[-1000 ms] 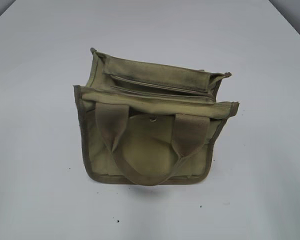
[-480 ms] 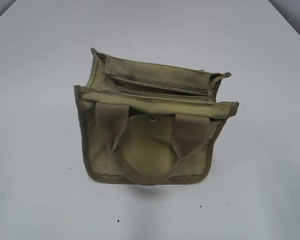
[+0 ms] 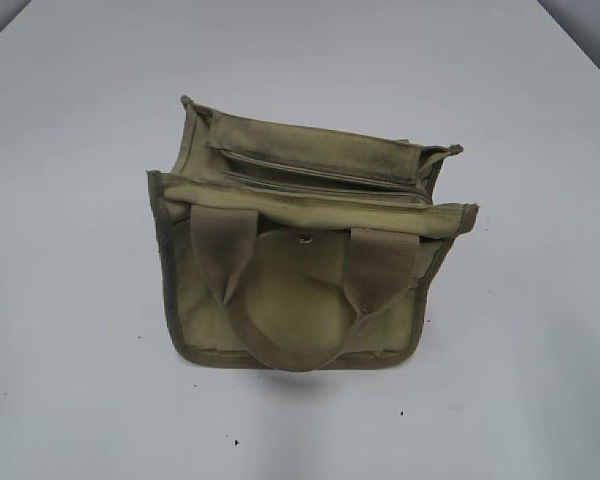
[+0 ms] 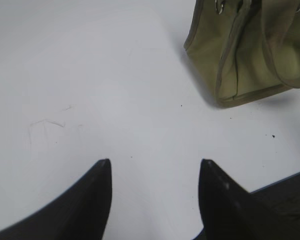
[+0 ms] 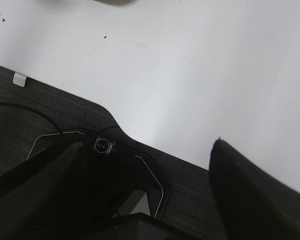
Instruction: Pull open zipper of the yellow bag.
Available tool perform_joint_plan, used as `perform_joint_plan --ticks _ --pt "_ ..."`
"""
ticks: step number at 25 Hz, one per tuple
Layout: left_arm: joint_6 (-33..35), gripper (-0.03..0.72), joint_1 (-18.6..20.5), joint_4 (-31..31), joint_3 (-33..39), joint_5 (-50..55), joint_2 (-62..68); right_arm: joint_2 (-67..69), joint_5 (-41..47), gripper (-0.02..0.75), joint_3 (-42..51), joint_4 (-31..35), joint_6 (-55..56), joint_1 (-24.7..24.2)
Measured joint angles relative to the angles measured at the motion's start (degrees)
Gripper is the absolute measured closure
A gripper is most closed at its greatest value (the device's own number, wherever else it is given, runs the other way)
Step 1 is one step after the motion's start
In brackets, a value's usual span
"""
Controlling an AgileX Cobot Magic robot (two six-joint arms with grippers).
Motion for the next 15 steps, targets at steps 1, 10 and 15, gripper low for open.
perform_joint_plan --ticks 1,10,15 --pt "0.0 0.256 0.0 0.0 0.0 0.0 0.0 0.0 0.0 0.155 0.0 0.02 0.0 0.0" --pt "0.0 0.256 0.05 0.0 0.0 0.0 0.0 0.0 -0.04 0.155 0.0 0.07 0.0 0.0" --pt "0.0 0.256 4.52 0.0 0.0 0.0 -0.19 -3.07 -0.06 0.155 0.0 0.93 0.0 -4.72"
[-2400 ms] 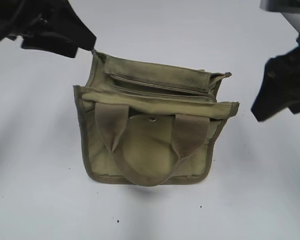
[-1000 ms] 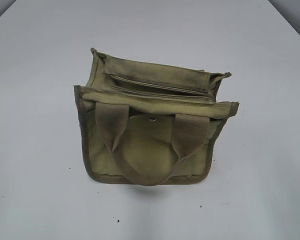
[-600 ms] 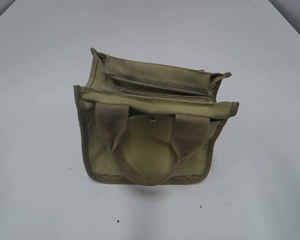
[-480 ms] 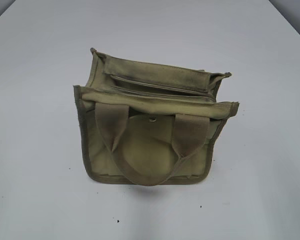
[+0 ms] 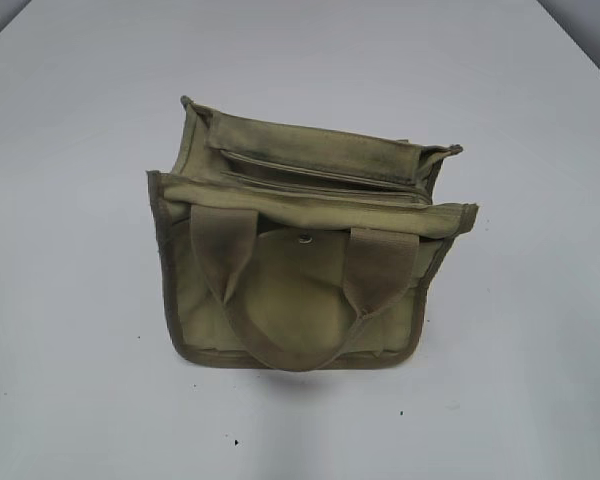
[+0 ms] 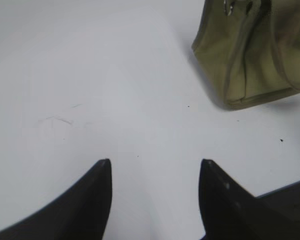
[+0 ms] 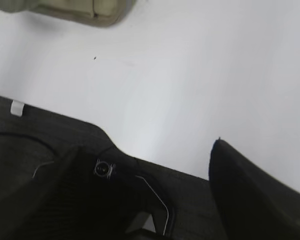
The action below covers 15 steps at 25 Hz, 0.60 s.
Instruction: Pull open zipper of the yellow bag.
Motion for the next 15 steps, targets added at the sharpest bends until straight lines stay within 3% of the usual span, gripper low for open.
perform_joint_plan --ticks 6,15 --pt "0.0 0.256 6.88 0.0 0.0 -0.06 -2.34 -10.97 -0.38 0.155 0.0 2.33 0.06 -7.93" --pt "0.0 0.256 7.49 0.32 0.0 -0.02 -6.62 -24.38 -0.82 0.155 0.11 3.24 0.06 -9.32"
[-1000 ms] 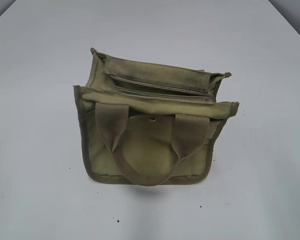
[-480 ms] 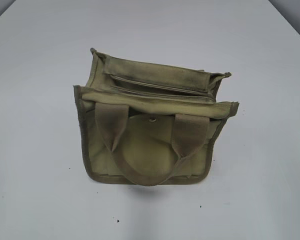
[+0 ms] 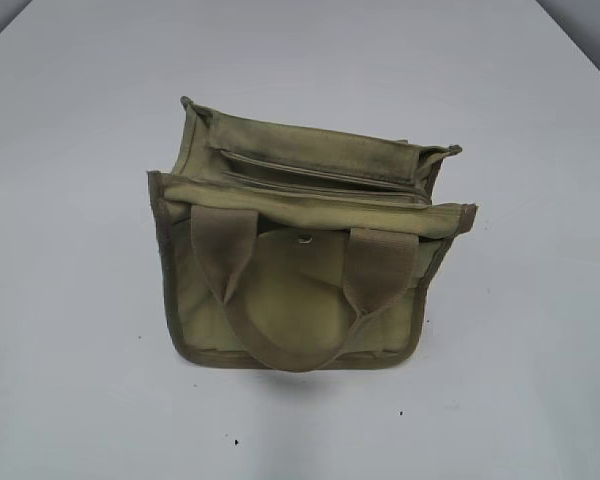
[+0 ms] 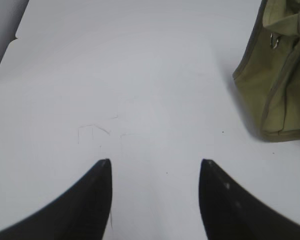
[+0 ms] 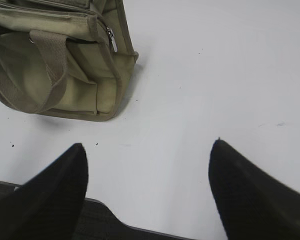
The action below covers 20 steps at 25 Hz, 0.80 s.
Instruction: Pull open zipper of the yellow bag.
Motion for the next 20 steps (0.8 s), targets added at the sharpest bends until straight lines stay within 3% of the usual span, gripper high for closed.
perform_joint_plan --ticks 20 --pt "0.0 0.256 0.0 -0.32 0.05 0.0 0.0 -0.05 -0.13 0.155 0.01 0.14 0.0 0.0"
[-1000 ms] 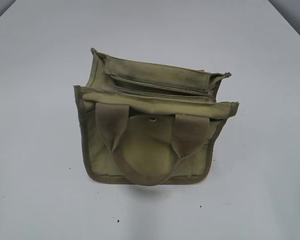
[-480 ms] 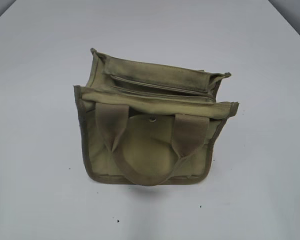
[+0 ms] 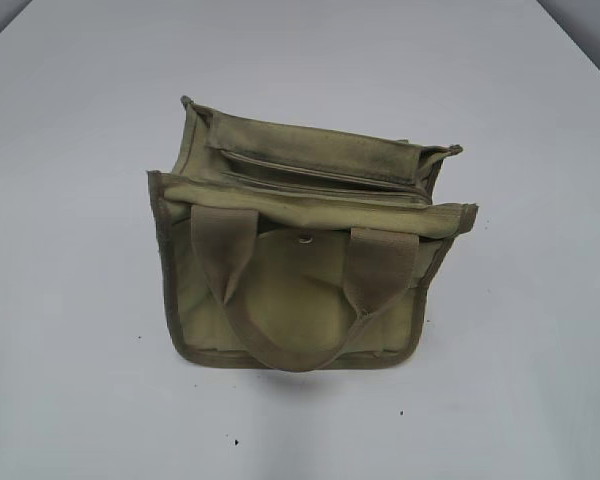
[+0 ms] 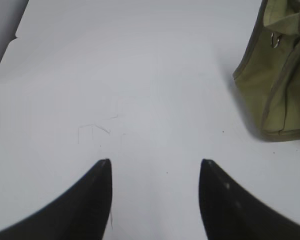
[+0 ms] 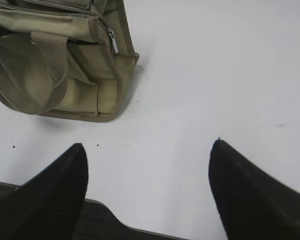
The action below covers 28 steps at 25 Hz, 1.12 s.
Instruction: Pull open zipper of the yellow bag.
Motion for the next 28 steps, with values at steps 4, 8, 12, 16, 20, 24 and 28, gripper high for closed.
perform_joint_plan --ticks 4,8,12,16,20,24,28 --pt "0.0 0.256 0.0 0.32 0.0 0.0 0.0 0.0 -0.06 0.155 0.0 0.0 0.0 0.0" --pt "0.0 0.256 0.0 0.32 0.0 0.0 0.0 0.0 -0.06 0.155 0.0 0.0 0.0 0.0" --pt "0.0 0.256 0.0 0.0 0.0 0.0 0.0 0.0 -0.06 0.155 0.0 -0.56 0.04 0.0" --pt "0.0 0.256 0.0 0.32 0.0 0.0 0.0 0.0 0.0 0.155 0.0 -3.13 0.04 0.0" --pt "0.0 0.256 0.0 0.32 0.0 0.0 0.0 0.0 0.04 0.155 0.0 -5.31 0.04 0.0" --pt "0.0 0.256 0.0 0.0 0.0 0.0 0.0 0.0 0.16 0.155 0.0 -6.44 0.04 0.0" --pt "0.0 0.256 0.0 0.0 0.0 0.0 0.0 0.0 0.16 0.155 0.0 -6.61 0.39 0.0"
